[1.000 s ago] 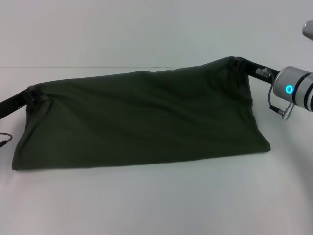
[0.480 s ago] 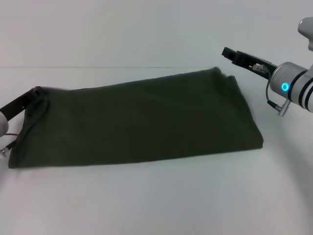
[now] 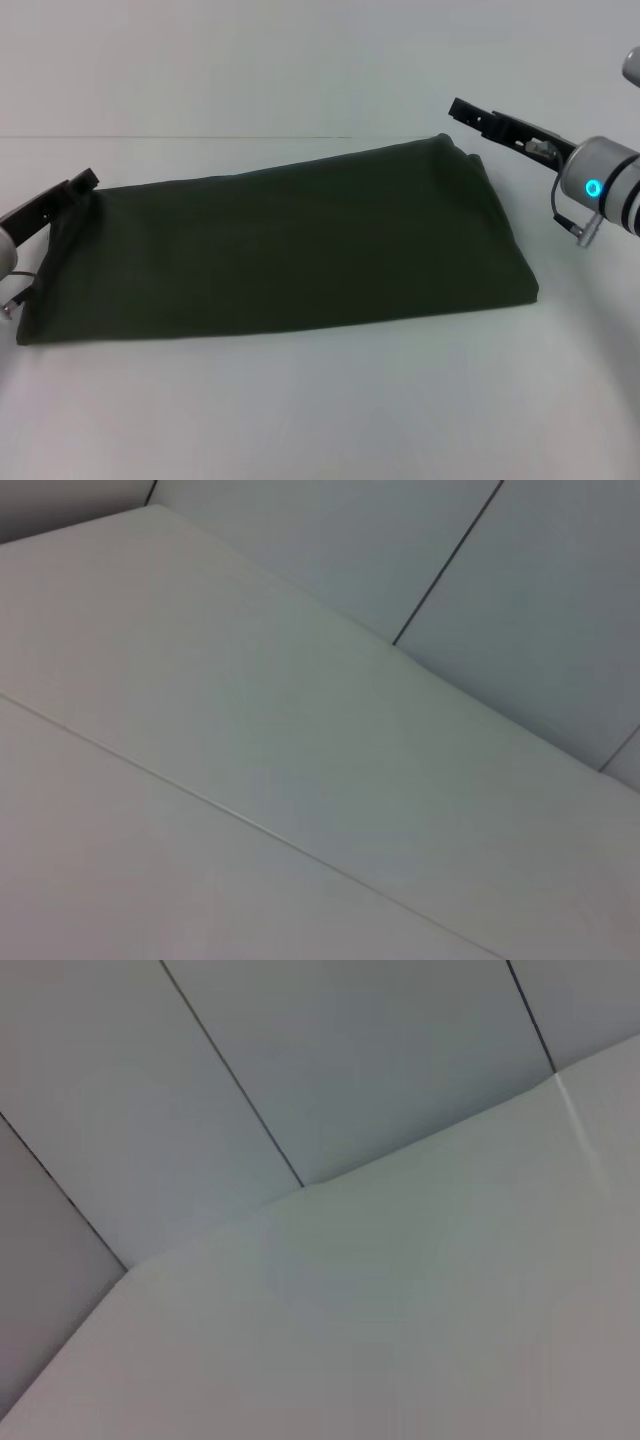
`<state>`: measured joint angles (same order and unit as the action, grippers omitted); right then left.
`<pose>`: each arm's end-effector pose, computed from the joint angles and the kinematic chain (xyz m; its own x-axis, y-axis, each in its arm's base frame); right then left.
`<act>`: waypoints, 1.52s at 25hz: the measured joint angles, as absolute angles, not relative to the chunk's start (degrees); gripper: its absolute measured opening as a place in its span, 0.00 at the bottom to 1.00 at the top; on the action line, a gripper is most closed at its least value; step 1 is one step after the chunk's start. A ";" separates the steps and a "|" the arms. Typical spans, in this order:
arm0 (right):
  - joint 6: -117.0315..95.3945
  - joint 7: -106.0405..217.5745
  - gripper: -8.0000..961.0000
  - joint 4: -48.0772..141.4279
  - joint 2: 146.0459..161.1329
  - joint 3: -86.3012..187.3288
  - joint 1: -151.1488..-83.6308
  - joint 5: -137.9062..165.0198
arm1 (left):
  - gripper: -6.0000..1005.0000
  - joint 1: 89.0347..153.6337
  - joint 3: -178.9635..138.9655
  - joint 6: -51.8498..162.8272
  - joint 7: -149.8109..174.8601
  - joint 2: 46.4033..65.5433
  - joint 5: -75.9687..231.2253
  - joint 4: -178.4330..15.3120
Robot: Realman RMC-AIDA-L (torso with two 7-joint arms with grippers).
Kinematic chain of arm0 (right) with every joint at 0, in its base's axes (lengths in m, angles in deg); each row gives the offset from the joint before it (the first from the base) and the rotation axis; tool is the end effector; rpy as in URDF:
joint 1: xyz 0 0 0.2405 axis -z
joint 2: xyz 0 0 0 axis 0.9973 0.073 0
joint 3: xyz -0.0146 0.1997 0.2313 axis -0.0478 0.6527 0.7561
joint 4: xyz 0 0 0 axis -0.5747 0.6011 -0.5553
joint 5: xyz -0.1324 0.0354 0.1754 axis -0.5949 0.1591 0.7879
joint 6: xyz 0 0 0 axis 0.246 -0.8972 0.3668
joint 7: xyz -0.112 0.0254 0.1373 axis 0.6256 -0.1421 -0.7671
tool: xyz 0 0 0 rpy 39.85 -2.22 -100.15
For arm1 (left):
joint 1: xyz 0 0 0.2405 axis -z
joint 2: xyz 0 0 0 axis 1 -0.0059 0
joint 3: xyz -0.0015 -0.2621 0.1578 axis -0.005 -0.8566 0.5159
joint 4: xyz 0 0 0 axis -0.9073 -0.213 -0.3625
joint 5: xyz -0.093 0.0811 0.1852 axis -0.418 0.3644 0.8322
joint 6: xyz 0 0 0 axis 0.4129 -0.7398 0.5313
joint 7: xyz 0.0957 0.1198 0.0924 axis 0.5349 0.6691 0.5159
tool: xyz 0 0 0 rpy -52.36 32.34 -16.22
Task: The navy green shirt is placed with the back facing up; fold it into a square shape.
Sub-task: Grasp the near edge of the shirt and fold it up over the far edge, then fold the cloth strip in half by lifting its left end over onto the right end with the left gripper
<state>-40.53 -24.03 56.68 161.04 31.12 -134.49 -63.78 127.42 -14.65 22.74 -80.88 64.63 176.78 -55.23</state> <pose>0.2826 0.5264 -0.0719 0.3222 -0.4541 -0.8306 -0.9437 -0.2238 -0.2437 -0.3911 0.4678 -0.0236 0.2025 0.4234 0.8830 0.9679 0.0504 -0.2462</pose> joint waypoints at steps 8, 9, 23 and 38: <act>-54.12 -19.57 0.97 57.29 160.61 30.59 -128.36 -64.10 | 0.77 123.05 -14.04 9.50 -88.54 60.00 176.71 -54.67; -56.36 -17.97 0.97 57.51 160.59 29.93 -127.45 -64.61 | 0.81 122.47 -13.35 5.92 -89.97 58.90 176.87 -54.99; -68.58 -2.57 0.96 59.62 161.02 12.61 -121.37 -69.08 | 0.87 120.03 0.43 -2.14 -102.97 55.56 177.15 -55.28; -69.13 -1.10 0.96 59.62 161.05 7.15 -121.62 -69.12 | 0.87 122.49 6.42 22.78 -99.93 59.02 176.99 -54.36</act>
